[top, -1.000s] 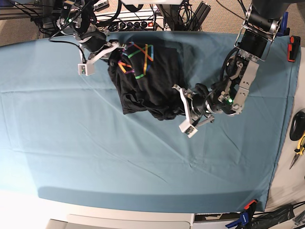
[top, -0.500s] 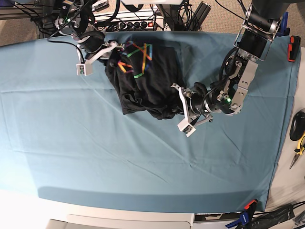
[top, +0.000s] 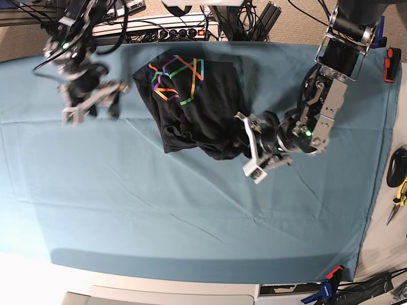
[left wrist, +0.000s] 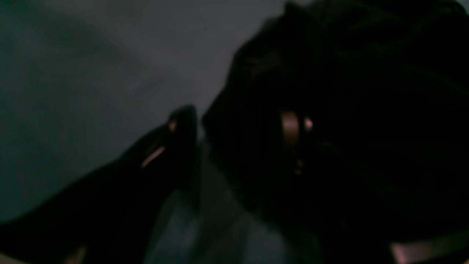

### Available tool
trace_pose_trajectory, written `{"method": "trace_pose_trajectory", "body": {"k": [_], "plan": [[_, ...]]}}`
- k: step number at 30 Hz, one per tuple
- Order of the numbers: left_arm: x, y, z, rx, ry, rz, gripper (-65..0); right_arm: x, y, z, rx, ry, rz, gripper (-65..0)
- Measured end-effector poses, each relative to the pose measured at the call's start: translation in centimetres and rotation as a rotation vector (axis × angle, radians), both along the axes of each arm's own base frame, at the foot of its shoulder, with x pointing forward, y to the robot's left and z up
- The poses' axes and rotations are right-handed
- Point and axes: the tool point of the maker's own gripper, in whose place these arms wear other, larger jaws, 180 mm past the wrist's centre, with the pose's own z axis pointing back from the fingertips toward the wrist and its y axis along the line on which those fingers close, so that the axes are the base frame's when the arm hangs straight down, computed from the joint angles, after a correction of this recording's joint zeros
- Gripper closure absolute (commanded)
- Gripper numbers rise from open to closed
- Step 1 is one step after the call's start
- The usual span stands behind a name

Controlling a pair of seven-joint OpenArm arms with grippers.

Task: Fold the T-shirt properly
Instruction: 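Lower the bundle and release it with both grippers, then tuck the loose fabric under the bundle's edge with the right gripper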

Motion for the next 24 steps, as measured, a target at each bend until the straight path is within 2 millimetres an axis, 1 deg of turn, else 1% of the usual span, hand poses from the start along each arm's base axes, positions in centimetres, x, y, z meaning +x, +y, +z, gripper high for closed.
{"method": "trace_pose_trajectory", "body": {"k": [3, 7, 9, 11, 14, 16, 19, 22, 24], "plan": [[1.7, 2.5, 1.3, -0.002, -0.03, 0.096, -31.6, 1.4, 0.3, 1.4, 0.033, -0.059, 0.006, -35.2], [3.1, 5.6, 2.4, -0.009, -0.052, 0.196, -31.6, 2.3, 1.8, 1.9, 0.049, -0.079, 0.046, -35.2], [3.3, 6.7, 2.6, -0.018, -0.048, 0.232, -31.6, 2.8, 2.3, 2.1, 0.048, -0.088, 0.061, -35.2], [3.1, 7.3, 2.6, -0.051, -0.034, 0.259, -31.6, 3.4, 2.3, 2.4, 0.021, -0.097, 0.067, -35.2], [1.8, 8.2, 1.4, -0.056, 0.007, 0.284, -31.6, 4.3, 2.3, 3.0, 0.015, -0.126, 0.065, -35.2], [0.6, 8.5, 0.3, -0.053, 0.04, 0.286, -31.6, 5.0, 2.3, 2.4, 0.051, -0.124, 0.06, -35.2], [-0.7, 8.5, -0.8, -0.054, 0.075, 0.287, -31.6, 5.9, 2.9, -0.1, 0.163, -0.072, 0.057, -35.2], [-1.7, 8.4, -1.6, -0.058, 0.096, 0.29, -31.6, 6.7, 4.5, -2.4, 0.284, 0.005, 0.099, -35.2], [-2.0, 8.4, -1.8, -0.067, 0.101, 0.293, -31.6, 7.0, 5.9, -3.1, 0.367, 0.034, 0.147, -35.2]]}}
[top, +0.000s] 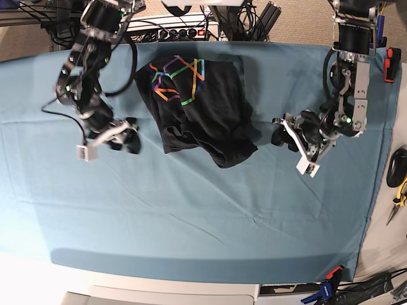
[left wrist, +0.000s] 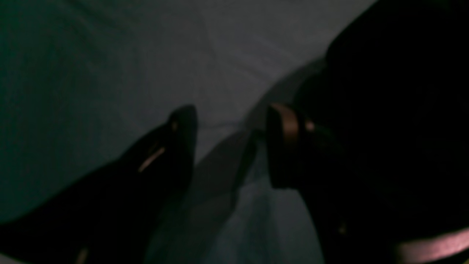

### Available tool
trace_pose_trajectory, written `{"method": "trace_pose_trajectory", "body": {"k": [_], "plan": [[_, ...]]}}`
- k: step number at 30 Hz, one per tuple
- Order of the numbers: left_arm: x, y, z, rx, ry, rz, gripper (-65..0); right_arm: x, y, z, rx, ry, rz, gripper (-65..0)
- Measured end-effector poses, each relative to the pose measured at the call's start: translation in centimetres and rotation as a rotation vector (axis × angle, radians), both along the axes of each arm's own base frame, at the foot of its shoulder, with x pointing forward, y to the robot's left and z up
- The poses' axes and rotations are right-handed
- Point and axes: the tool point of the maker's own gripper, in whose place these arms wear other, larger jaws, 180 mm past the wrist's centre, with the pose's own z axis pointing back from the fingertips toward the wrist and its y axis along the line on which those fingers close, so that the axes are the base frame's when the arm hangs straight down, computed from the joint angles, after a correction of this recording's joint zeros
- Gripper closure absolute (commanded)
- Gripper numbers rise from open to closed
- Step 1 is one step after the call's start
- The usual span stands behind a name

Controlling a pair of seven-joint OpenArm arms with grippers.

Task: Fold the T-shirt properly
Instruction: 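Tuck the loose fabric under the bundle's edge with the right gripper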

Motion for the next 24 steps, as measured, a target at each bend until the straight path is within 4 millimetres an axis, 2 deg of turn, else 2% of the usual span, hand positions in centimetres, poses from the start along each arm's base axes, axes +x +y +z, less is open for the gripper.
{"method": "trace_pose_trajectory", "body": {"k": [6, 10, 13, 16, 19, 24], "plan": [[-0.4, -0.1, -0.1, -0.005, -0.006, -0.006, -31.6, 0.1, 4.0, 0.6, 0.12, 0.013, 0.149, -35.2], [-0.5, -0.2, -0.2, -0.006, -0.006, -0.014, -31.6, -0.6, 6.7, 0.1, 0.11, 0.049, 0.248, -35.2], [-0.5, -0.2, -0.2, -0.007, -0.006, -0.014, -31.6, -0.9, 7.9, -0.6, 0.067, 0.076, 0.295, -35.2], [-0.5, -0.3, -0.2, -0.008, -0.006, -0.014, -31.6, -1.0, 8.0, -1.2, 0.042, 0.097, 0.297, -35.2], [-0.5, -0.3, -0.2, -0.008, -0.006, -0.014, -31.6, -0.7, 7.3, -1.3, 0.018, 0.091, 0.267, -33.8], [-0.5, -0.3, -0.2, -0.01, -0.006, -0.013, -31.6, -0.4, 5.7, -1.5, -0.013, 0.088, 0.22, -19.2]]}}
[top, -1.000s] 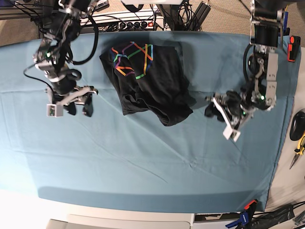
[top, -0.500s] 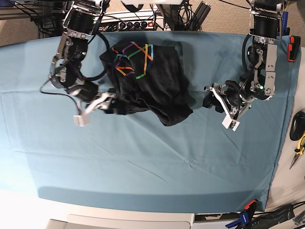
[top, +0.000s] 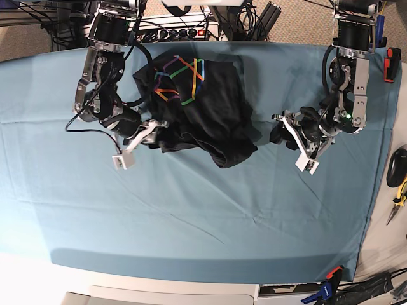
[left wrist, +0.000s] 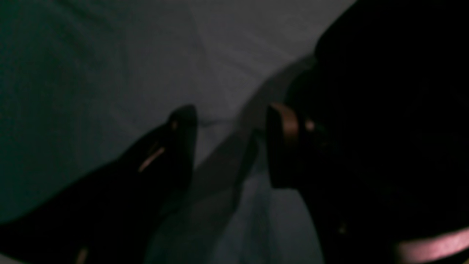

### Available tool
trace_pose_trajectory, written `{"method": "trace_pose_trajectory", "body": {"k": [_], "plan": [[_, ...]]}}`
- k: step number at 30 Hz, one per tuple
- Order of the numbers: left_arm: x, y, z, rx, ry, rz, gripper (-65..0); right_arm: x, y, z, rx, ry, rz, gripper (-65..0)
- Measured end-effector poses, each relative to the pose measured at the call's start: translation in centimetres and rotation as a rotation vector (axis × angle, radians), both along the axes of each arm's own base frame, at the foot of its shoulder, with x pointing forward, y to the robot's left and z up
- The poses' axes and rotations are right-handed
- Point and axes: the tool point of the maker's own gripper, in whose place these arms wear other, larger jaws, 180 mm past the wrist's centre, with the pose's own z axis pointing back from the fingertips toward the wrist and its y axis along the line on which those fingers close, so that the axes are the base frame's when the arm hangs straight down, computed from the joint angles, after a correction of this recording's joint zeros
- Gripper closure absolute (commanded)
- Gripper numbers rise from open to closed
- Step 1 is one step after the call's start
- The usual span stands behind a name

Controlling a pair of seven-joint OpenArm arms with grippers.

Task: Fold the T-shirt properly
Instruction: 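Tuck the loose fabric under the bundle's edge with the right gripper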

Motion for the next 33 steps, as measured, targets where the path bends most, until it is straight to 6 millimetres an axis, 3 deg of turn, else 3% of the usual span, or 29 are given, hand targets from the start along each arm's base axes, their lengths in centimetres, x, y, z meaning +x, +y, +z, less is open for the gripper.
{"method": "trace_pose_trajectory", "body": {"k": [7, 18, 25, 33], "plan": [[0.0, -0.1, 0.0, -0.005, -0.001, -0.003, -31.6, 0.2, -0.6, 0.1, -0.001, -0.008, -0.023, 0.0], [0.0, -0.1, 0.1, -0.01, -0.005, 0.0, -31.6, 1.1, -2.5, -0.4, -0.123, -0.052, -0.069, 0.0], [0.0, -0.1, 0.1, -0.01, -0.005, 0.0, -31.6, 2.2, -3.1, 0.3, -0.157, -0.092, -0.085, 0.0], [0.0, -0.2, 0.1, -0.014, -0.004, 0.0, -31.6, 5.2, -3.7, 3.0, -0.17, -0.171, -0.122, 0.0]]}}
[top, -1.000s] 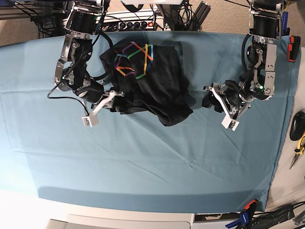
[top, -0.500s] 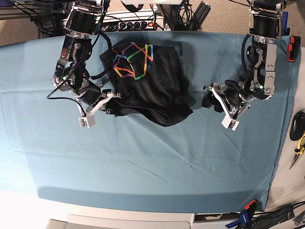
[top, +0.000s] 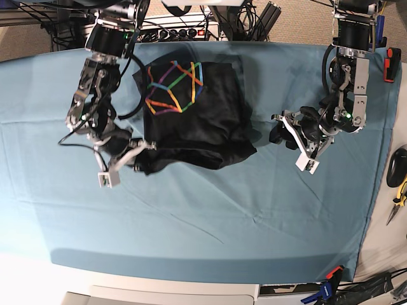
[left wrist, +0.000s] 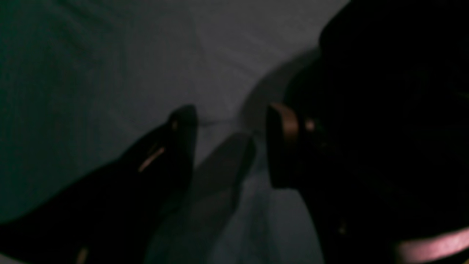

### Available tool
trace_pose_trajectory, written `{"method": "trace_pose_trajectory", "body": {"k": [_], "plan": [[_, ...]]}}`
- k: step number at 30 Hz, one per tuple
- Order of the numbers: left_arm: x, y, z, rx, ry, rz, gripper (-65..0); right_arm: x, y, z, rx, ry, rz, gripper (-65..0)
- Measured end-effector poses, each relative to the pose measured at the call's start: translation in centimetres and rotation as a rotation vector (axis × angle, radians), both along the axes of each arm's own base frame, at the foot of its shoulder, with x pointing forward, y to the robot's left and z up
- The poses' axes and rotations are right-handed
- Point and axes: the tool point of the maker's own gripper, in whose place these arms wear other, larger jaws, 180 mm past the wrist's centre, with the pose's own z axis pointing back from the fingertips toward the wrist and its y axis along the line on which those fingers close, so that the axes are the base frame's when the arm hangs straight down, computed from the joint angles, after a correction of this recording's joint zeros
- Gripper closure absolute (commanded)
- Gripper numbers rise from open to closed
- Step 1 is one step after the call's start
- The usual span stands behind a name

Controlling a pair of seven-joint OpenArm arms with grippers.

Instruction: Fold the T-shirt properly

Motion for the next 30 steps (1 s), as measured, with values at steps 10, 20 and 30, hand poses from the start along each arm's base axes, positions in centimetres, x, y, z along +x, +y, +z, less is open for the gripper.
{"method": "trace_pose_trajectory", "body": {"k": [10, 20, 30], "plan": [[0.0, 0.0, 0.0, -0.001, -0.002, -0.003, -31.6, 1.3, -0.3, 0.6, -0.029, -0.006, -0.003, -0.8], [-0.1, 0.0, -0.1, -0.003, -0.003, -0.001, -31.6, 1.0, -0.6, 0.3, -0.037, 0.022, 0.006, -29.2], [-0.9, 3.1, 3.2, -0.059, -0.059, 0.042, -27.4, -1.9, -10.7, 2.2, -0.019, 0.111, -0.084, -29.2]]}}
